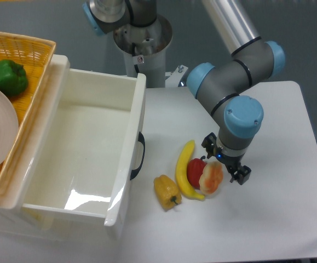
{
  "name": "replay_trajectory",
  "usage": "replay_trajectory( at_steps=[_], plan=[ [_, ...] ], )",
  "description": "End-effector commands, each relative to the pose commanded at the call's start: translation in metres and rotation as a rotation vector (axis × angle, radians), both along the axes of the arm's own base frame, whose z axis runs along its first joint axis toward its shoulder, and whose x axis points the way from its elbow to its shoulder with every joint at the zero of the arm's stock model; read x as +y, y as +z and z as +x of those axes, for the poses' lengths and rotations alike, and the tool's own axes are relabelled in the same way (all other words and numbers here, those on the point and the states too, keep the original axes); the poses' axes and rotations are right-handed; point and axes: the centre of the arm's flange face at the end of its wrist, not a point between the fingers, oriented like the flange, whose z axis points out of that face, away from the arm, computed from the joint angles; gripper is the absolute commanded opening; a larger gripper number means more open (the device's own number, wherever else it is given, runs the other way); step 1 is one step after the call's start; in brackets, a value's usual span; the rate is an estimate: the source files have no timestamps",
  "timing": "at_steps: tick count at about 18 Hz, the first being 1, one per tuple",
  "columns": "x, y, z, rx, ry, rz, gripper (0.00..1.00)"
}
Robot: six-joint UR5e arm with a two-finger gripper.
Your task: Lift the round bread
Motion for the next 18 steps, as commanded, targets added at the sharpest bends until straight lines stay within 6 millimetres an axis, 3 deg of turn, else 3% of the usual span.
replay_trajectory(
  at_steps=[3, 9, 14, 17, 18],
  plan=[
    [-0.002, -0.011, 0.003, 0.025, -0.006, 0.016, 1.0],
    [-0.002, -0.015, 0.003, 0.034, -0.008, 0.008, 0.98],
    [0.0, -0.018, 0.005, 0.042, -0.015, -0.012, 0.71],
    [0.002, -0.019, 0.006, 0.041, -0.019, -0.012, 0.63],
    [0.001, -0.018, 0.005, 0.042, -0.017, -0.012, 0.51]
  ],
)
